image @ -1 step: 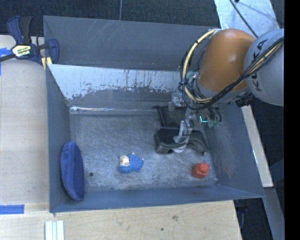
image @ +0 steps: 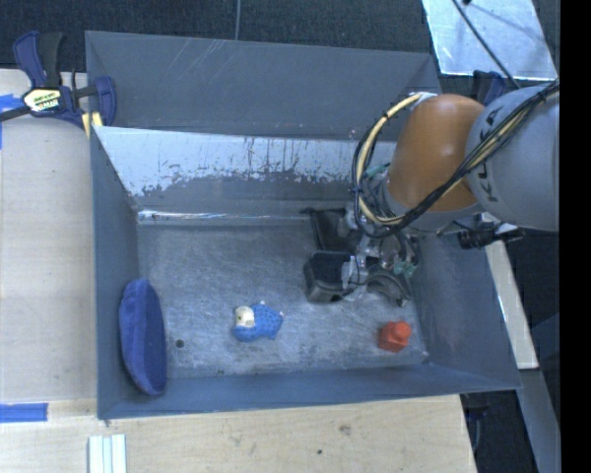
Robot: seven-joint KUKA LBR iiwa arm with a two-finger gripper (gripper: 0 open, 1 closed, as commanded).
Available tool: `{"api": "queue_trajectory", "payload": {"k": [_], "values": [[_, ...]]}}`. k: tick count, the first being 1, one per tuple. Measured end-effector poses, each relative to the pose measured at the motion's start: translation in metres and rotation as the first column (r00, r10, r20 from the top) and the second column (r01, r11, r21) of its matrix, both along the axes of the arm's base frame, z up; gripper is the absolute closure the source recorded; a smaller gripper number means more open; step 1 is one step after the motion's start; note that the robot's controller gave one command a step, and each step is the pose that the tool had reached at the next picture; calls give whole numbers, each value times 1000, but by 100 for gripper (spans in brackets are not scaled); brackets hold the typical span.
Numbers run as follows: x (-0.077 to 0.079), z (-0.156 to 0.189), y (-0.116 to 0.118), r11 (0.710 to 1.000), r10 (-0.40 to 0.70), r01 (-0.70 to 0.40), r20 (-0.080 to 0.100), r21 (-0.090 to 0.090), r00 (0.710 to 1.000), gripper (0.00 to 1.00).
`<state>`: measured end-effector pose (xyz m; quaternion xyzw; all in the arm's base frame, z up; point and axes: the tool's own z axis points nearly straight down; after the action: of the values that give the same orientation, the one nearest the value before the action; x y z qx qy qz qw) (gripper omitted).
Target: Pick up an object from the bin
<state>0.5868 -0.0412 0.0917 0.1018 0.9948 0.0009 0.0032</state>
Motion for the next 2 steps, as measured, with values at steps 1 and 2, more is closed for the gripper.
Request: {"api": "queue_trajectory", "payload": {"k": [1,2], "values": [[14,-5,-20,981,-196,196,25,4,980,0],[31,-12,-16,918,-396,395,6,3,918,0]]}}
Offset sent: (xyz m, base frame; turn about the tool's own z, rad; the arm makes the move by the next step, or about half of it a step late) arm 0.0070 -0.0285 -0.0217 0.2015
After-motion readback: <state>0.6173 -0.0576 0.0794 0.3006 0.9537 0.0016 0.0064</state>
